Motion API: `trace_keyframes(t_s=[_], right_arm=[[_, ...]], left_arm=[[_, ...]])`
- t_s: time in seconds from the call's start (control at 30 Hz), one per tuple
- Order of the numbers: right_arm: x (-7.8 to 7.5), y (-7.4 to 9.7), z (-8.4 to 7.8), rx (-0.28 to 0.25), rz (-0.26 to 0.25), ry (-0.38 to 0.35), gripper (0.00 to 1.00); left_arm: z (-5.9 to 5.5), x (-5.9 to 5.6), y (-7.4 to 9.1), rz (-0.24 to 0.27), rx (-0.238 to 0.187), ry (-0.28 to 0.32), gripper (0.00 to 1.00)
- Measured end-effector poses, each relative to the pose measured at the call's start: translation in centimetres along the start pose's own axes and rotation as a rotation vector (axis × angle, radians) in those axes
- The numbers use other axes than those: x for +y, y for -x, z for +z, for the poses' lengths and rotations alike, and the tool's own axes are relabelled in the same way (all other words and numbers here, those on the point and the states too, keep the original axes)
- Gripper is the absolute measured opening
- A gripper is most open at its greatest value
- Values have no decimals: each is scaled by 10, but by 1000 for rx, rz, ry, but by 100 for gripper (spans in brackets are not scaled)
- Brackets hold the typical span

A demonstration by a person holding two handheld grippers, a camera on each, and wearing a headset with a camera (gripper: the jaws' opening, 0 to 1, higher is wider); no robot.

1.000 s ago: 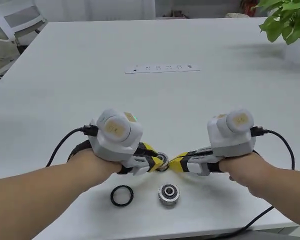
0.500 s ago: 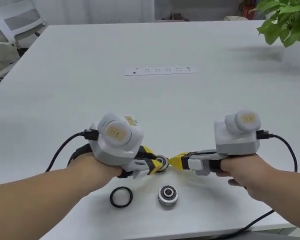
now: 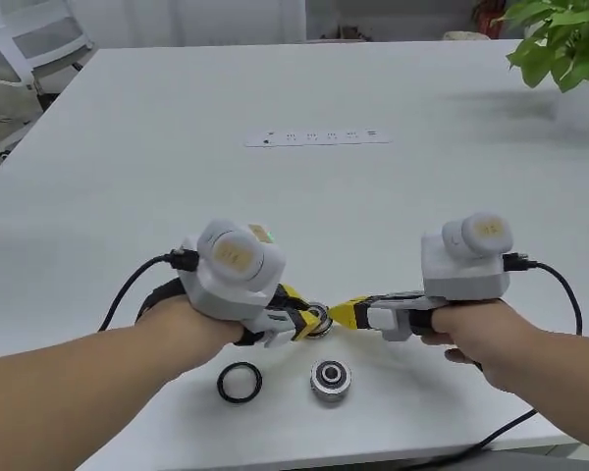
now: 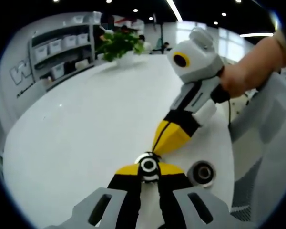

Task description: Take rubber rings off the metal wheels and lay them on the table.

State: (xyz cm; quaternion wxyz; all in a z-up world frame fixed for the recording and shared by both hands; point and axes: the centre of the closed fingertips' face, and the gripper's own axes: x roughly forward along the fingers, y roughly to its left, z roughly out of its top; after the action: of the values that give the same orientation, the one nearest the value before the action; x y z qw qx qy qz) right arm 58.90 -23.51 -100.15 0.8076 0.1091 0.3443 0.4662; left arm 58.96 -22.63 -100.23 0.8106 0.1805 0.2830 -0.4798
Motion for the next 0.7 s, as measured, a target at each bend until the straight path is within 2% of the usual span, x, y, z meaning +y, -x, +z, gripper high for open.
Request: trace_keyframes(t_s=[0.23,0.7], right_arm=[[3,-2,-1,7,13,5,0],[13,-5,3,5,53,-2,0]], left_arm=[[0,-1,0,7,15,-12,13],[0,-2,0,4,15,-9,13]])
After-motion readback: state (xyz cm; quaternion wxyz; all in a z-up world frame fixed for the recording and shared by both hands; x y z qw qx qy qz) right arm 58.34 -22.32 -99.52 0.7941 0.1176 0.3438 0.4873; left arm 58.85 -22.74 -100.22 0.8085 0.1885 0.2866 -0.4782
